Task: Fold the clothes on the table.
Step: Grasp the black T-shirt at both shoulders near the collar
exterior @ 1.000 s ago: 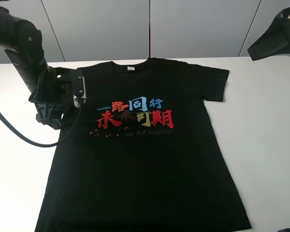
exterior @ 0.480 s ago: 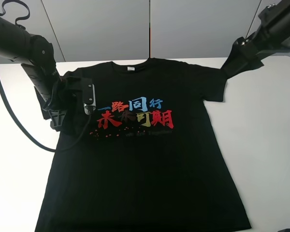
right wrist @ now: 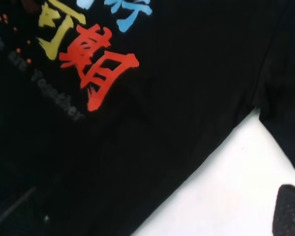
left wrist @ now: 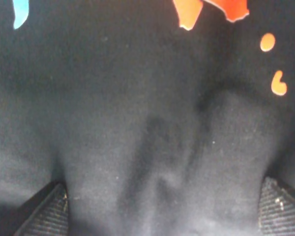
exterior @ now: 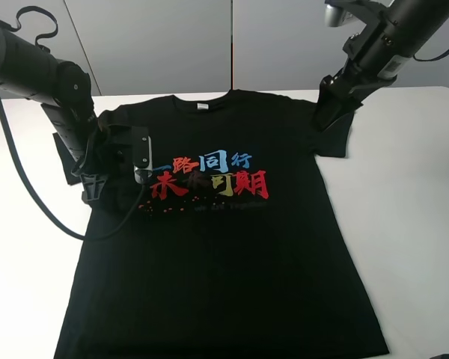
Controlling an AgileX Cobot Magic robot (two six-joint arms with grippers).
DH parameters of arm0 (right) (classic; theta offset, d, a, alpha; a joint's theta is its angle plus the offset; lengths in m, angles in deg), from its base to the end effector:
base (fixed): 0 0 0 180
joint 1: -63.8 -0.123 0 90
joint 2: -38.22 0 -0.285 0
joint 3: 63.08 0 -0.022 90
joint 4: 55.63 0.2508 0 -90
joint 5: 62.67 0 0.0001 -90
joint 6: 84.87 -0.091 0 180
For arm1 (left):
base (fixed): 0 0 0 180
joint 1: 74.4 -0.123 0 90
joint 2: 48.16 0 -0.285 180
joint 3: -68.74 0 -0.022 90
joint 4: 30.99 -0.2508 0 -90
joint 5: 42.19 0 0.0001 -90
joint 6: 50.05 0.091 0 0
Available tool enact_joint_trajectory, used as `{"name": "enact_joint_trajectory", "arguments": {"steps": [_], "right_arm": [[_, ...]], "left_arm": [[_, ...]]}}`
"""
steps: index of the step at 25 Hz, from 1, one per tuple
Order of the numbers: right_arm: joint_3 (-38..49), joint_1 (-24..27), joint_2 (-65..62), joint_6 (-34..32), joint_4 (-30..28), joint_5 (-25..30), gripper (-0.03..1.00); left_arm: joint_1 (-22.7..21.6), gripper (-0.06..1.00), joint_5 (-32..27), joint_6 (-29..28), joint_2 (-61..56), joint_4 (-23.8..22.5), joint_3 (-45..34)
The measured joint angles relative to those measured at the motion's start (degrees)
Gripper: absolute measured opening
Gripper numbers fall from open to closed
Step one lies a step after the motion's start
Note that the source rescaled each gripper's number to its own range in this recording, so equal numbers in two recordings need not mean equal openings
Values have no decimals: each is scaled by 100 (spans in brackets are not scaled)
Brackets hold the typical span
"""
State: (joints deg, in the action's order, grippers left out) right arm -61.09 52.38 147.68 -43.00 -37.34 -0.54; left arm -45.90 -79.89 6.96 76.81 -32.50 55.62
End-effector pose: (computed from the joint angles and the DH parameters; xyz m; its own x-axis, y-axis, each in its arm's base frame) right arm 0.3361 0.0937 0.2338 -0.6903 -0.6745 -0.2619 -0.7201 0.6758 0.1575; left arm 0.3117 -0.1675 0.0938 -0.0572 0.9980 -0.0251 0.9957 0.0588 0.0710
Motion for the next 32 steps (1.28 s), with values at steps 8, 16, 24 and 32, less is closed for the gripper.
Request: {"name": "enact_joint_trajectory", "arguments": {"steps": [8,16,24,32], "right_arm": [[-24,-158,461,160,-124,-202,100],[-44,-158,588,385,-171,-495,100],[-195,-158,1286,570,-251,-591,100],[-262,-660,1638,1173,-426,-657,100]], "left_arm": [[21,45,-136,-89,93,-177,35],[29,5,199,-549,136,-718,58],[29,0,448,-575,149,-920,58],[29,0,706,-575,163,-993,58]]}}
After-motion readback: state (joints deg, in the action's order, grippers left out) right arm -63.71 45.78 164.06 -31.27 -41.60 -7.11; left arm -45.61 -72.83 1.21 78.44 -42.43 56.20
